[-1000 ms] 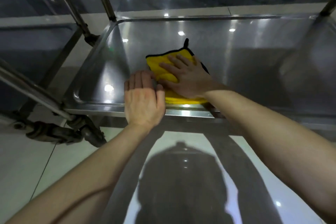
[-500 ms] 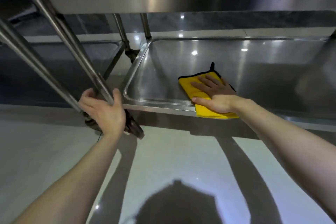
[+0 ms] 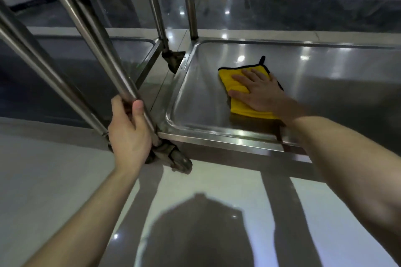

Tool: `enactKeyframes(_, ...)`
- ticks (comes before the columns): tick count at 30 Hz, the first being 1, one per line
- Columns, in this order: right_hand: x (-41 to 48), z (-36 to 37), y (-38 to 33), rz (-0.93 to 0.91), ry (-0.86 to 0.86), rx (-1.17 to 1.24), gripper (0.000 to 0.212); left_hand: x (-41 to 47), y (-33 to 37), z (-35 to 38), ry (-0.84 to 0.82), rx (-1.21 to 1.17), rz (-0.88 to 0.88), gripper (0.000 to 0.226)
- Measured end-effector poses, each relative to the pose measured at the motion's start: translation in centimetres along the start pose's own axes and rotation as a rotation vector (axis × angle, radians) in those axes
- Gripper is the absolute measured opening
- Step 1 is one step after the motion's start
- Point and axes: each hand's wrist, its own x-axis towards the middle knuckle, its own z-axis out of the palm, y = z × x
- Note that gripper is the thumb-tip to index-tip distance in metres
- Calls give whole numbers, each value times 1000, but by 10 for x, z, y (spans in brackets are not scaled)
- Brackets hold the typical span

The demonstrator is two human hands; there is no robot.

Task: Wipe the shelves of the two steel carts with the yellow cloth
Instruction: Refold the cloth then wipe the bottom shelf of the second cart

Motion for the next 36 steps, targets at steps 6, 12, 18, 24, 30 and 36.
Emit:
enactKeyframes(6, 84, 3, -55, -43, -1, -1, 97, -6, -1, -2, -15, -41, 42, 25)
enactKeyframes(12, 81, 11, -124, -183, -50, -33, 94, -1, -1, 3, -30, -72, 40, 27)
enactKeyframes(18, -12, 18, -133, -226, -75, -26, 86, 1, 10, 17, -16, -57, 38, 19)
enactKeyframes(24, -94, 19, -116, -315, -44, -93, 92, -4, 27, 28, -57, -38, 44, 24)
enactKeyframes(30, -125, 4, -127, -337, 10, -316, 75, 2, 39, 25, -185, -85, -26, 24)
enactKeyframes(36, -146, -49, -139, -339, -118, -285, 51, 16, 55, 0, -440, 10, -136, 40)
